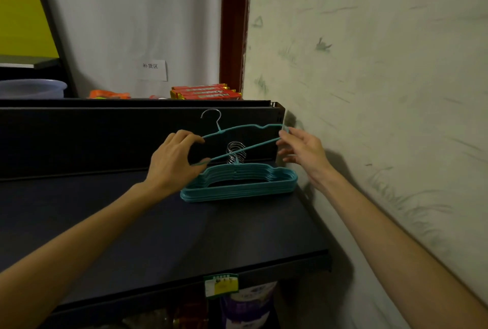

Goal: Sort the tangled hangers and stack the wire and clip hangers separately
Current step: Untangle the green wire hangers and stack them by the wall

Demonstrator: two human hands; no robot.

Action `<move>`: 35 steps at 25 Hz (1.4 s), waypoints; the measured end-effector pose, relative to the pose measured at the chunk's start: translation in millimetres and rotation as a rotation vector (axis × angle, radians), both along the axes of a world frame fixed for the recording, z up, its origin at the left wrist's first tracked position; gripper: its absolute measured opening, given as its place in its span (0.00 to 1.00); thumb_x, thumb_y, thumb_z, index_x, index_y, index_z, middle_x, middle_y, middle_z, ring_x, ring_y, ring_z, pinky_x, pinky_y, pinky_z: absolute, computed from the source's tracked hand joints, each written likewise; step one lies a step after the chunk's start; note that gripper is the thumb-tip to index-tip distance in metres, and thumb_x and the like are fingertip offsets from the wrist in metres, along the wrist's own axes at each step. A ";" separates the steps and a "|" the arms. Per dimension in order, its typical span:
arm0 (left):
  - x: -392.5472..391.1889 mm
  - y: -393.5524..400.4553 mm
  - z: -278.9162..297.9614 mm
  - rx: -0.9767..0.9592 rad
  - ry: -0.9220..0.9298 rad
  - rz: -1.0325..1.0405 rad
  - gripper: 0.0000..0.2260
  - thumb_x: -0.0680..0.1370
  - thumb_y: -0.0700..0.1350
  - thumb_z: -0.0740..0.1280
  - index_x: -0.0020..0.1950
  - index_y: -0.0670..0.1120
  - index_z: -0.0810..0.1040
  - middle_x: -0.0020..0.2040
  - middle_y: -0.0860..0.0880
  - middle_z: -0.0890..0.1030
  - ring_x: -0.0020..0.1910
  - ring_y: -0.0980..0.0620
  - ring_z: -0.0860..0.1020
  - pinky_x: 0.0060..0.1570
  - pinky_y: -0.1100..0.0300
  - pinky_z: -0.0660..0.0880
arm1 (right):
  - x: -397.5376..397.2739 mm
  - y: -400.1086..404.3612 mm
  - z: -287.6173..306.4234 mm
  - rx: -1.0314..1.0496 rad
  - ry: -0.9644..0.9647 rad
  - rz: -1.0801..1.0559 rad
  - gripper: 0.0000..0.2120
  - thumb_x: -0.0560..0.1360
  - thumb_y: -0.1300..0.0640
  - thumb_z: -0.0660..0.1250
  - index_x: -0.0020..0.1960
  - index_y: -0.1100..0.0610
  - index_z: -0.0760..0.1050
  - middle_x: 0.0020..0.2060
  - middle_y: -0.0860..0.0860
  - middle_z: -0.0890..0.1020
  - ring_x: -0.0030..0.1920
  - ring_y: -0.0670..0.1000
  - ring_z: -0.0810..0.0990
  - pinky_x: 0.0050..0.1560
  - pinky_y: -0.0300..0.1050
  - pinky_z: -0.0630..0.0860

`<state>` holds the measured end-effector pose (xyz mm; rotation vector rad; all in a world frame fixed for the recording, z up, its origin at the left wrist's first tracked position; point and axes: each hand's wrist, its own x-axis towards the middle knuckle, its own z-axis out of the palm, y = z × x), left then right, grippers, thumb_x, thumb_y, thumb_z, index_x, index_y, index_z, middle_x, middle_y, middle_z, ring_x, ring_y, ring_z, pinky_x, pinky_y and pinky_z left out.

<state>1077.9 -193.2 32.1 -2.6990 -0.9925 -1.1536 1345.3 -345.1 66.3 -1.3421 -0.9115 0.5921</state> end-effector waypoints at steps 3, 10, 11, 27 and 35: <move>15.3 -5.9 11.3 0.008 0.011 -0.113 0.28 0.72 0.62 0.73 0.68 0.50 0.73 0.63 0.50 0.74 0.57 0.50 0.74 0.49 0.56 0.75 | -7.5 -3.9 18.8 0.079 0.094 -0.016 0.13 0.81 0.51 0.66 0.55 0.61 0.81 0.32 0.51 0.79 0.31 0.49 0.77 0.30 0.40 0.74; 11.4 -21.2 27.4 -0.358 -0.305 -0.316 0.22 0.79 0.63 0.62 0.68 0.51 0.74 0.67 0.52 0.74 0.63 0.55 0.75 0.63 0.52 0.74 | -28.9 -38.1 88.7 0.391 -0.394 -0.205 0.17 0.84 0.52 0.61 0.48 0.62 0.81 0.24 0.47 0.76 0.26 0.51 0.79 0.27 0.42 0.74; 12.7 -26.8 33.7 -0.495 -0.405 -0.363 0.18 0.81 0.59 0.62 0.65 0.51 0.76 0.63 0.51 0.78 0.58 0.55 0.79 0.62 0.49 0.77 | -37.7 -42.3 94.0 0.426 -0.556 -0.222 0.16 0.84 0.52 0.61 0.48 0.61 0.82 0.26 0.45 0.77 0.26 0.51 0.78 0.28 0.43 0.75; 2.1 -39.5 45.4 -0.992 -0.256 -0.293 0.14 0.80 0.38 0.68 0.66 0.40 0.77 0.44 0.43 0.84 0.33 0.56 0.82 0.33 0.65 0.79 | -73.9 -14.5 -13.0 0.034 -1.704 -0.282 0.21 0.75 0.52 0.70 0.66 0.56 0.75 0.53 0.53 0.79 0.48 0.54 0.81 0.38 0.49 0.81; -17.1 -7.6 13.0 -0.941 -0.400 -0.313 0.08 0.82 0.38 0.65 0.52 0.46 0.84 0.41 0.44 0.82 0.34 0.56 0.82 0.35 0.62 0.81 | 0.5 -8.5 -30.7 -0.592 -1.188 -0.105 0.51 0.71 0.27 0.65 0.82 0.54 0.51 0.77 0.52 0.64 0.75 0.55 0.65 0.74 0.57 0.65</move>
